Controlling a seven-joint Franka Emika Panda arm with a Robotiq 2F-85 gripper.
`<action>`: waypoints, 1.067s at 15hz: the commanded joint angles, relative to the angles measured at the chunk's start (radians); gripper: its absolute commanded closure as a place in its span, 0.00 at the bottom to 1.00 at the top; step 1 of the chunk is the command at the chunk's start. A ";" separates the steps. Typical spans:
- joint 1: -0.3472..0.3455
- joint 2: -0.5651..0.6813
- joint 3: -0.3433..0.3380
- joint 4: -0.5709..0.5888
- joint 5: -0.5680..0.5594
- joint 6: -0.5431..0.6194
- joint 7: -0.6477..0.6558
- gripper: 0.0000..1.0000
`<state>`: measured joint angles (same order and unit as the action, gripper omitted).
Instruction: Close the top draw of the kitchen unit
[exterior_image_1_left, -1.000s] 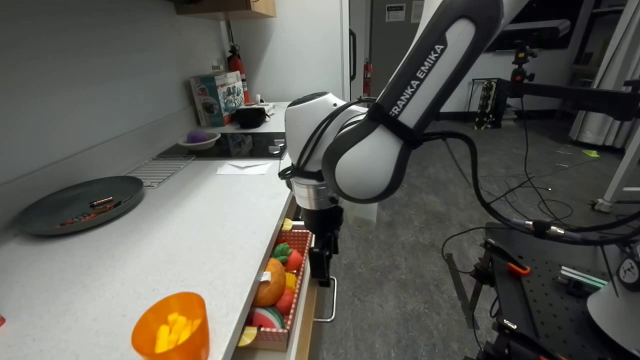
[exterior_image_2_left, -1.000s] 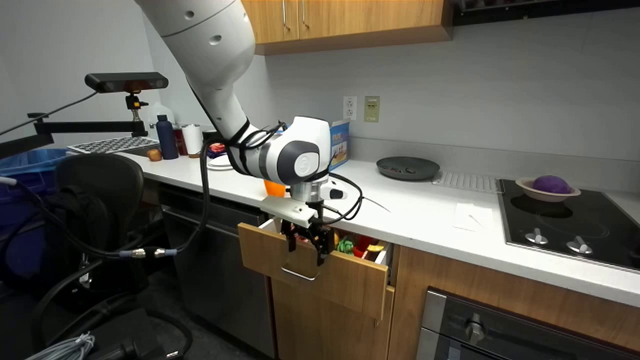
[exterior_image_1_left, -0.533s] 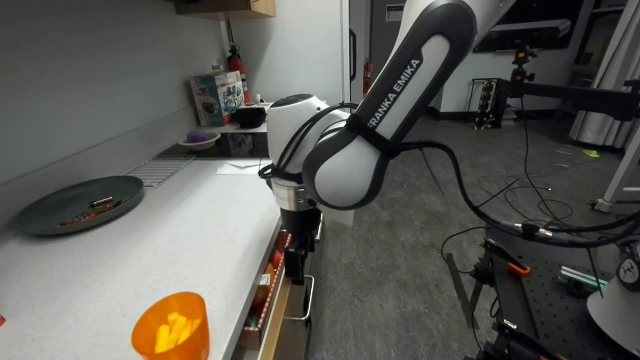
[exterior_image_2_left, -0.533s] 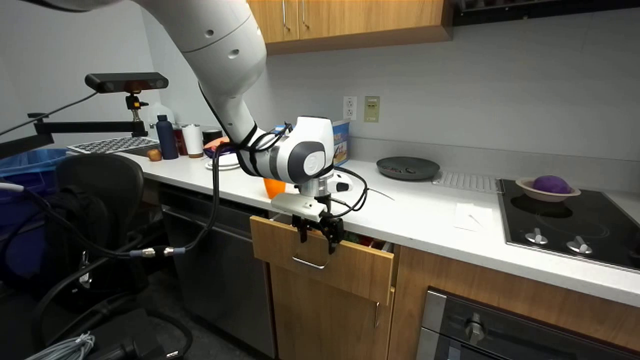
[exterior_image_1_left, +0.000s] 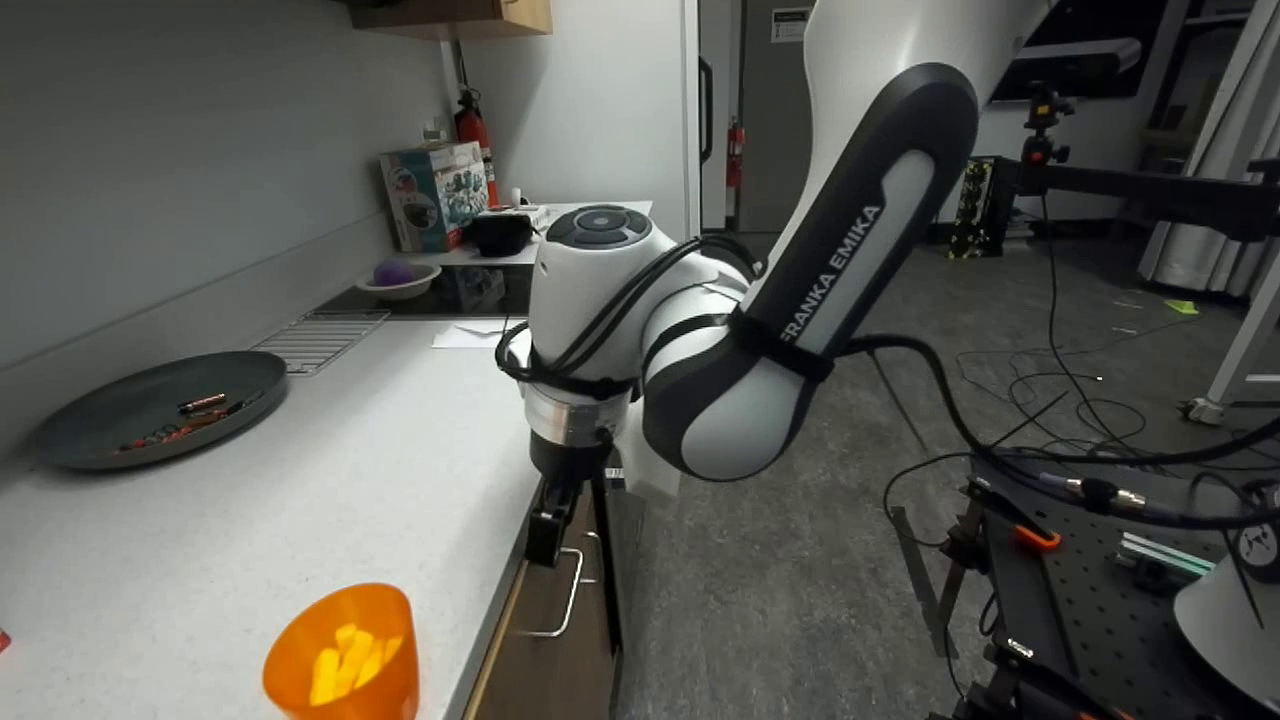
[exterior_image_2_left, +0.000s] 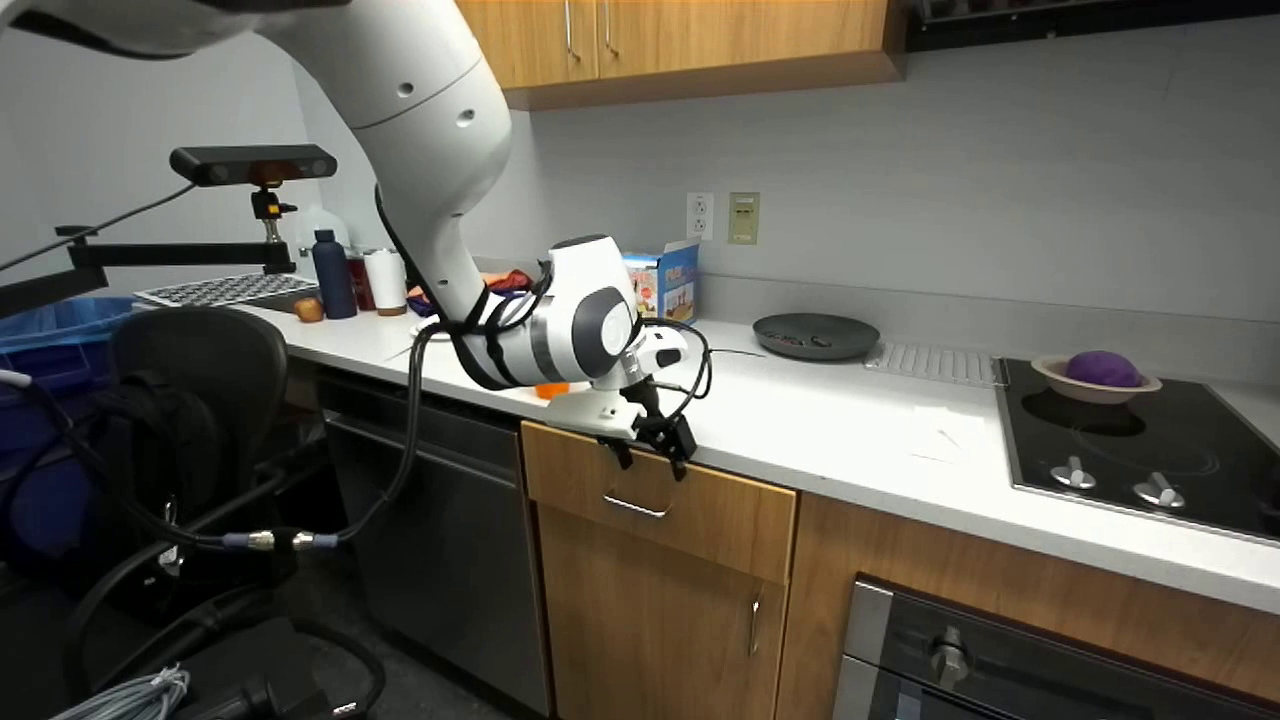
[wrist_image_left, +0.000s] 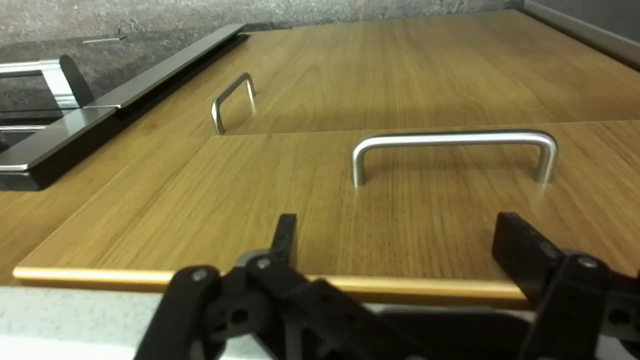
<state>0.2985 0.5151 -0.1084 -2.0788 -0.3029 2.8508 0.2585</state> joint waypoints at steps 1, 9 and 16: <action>0.053 -0.029 -0.059 -0.020 -0.013 0.043 0.059 0.00; 0.027 -0.335 0.002 -0.281 0.011 -0.176 0.066 0.00; -0.030 -0.682 0.166 -0.566 0.058 -0.255 0.127 0.00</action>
<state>0.3121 0.0019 -0.0220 -2.5130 -0.2906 2.6163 0.3734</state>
